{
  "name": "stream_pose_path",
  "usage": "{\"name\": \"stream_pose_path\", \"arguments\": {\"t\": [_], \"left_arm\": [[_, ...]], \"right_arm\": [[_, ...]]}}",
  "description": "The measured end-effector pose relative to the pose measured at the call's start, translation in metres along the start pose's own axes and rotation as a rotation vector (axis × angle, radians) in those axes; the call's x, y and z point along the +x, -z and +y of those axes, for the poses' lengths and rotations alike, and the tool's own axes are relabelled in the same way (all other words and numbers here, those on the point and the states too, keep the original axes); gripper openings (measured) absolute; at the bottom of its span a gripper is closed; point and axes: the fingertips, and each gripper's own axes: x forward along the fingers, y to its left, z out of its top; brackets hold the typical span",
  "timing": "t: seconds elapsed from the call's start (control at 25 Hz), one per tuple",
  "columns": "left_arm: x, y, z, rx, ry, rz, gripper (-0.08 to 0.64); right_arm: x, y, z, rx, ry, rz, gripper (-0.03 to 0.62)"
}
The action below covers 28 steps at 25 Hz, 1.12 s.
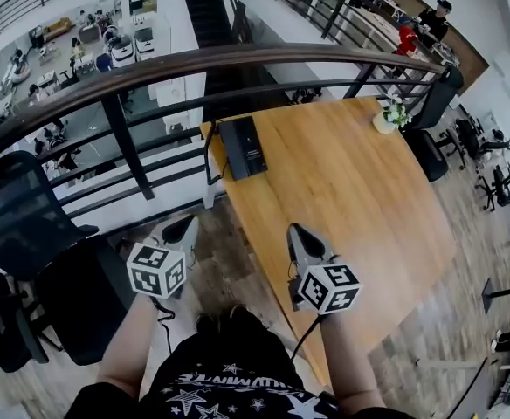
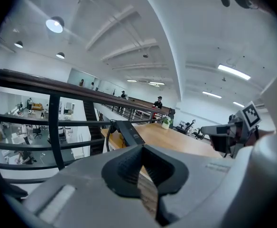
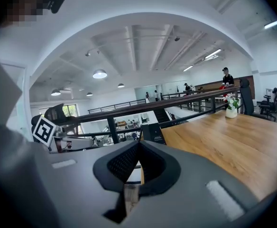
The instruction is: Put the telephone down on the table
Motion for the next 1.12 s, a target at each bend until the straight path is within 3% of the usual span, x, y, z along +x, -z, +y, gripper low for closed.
{"name": "stream_pose_path", "arguments": {"t": [0.44,0.48,0.56,0.68,0.76,0.96,1.12], "left_arm": [[0.091,-0.019,0.032,-0.159,0.035,0.097,0.004],[0.101,-0.021,0.034,-0.166,0.048,0.103,0.089],[0.121,-0.026,0.036,-0.171,0.077,0.113,0.136],[0.150,-0.022,0.036,-0.179,0.126,0.142,0.320],[0.167,-0.017,0.037,-0.189,0.152,0.176,0.395],[0.211,-0.016,0.033,-0.204,0.223,0.235,0.442],[0.243,-0.013,0.049,-0.266,0.192,0.246,0.442]], "right_arm": [[0.060,-0.036,-0.064,0.025,0.019,-0.023,0.003],[0.068,-0.039,-0.070,0.026,0.014,-0.021,0.003],[0.082,-0.040,-0.084,0.041,0.012,-0.015,0.003],[0.098,-0.026,-0.102,0.059,0.016,0.007,0.003],[0.107,-0.016,-0.110,0.074,0.021,0.024,0.003],[0.125,-0.004,-0.130,0.114,0.032,0.057,0.003],[0.133,0.006,-0.144,0.140,0.041,0.078,0.003]]}}
